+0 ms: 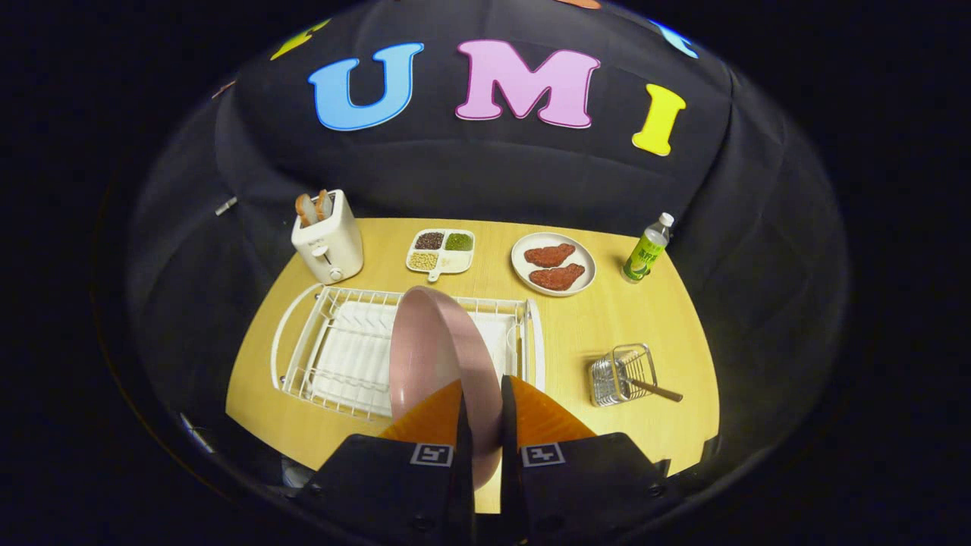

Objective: Take the plate from the dish rack, then take the spoon from the basket and place it into the plate.

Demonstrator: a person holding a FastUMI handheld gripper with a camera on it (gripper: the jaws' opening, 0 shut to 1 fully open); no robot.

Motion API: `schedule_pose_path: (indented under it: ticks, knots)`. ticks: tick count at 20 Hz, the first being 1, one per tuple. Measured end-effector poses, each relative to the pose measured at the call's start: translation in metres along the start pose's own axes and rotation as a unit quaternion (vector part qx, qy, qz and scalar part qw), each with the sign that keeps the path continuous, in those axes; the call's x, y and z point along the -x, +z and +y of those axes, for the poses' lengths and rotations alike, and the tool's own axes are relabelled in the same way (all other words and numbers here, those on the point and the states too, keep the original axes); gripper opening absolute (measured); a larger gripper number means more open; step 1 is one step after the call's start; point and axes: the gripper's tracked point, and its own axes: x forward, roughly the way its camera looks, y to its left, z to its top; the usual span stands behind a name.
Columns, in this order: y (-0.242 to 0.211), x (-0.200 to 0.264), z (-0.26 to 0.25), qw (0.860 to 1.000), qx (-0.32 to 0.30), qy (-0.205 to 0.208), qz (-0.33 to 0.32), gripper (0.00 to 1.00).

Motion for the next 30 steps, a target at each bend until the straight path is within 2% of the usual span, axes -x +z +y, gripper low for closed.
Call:
schedule_pose_path:
  ticks: [4, 8, 13, 16, 23, 26, 30]
  knots:
    - [-0.048, 0.032, -0.025, 0.998, -0.057, 0.024, 0.013, 0.18]
    - [-0.108, 0.043, -0.051, 0.991, -0.119, 0.037, 0.042, 0.18]
    - [-0.195, 0.026, -0.060, 0.977, -0.180, 0.054, 0.103, 0.18]
    - [-0.229, -0.002, -0.052, 0.968, -0.206, 0.065, 0.129, 0.18]
    - [-0.232, -0.063, -0.018, 0.951, -0.259, 0.113, 0.126, 0.18]
    - [-0.233, -0.075, -0.018, 0.950, -0.260, 0.109, 0.133, 0.21]
    - [-0.237, -0.083, -0.028, 0.960, -0.233, 0.079, 0.136, 0.29]
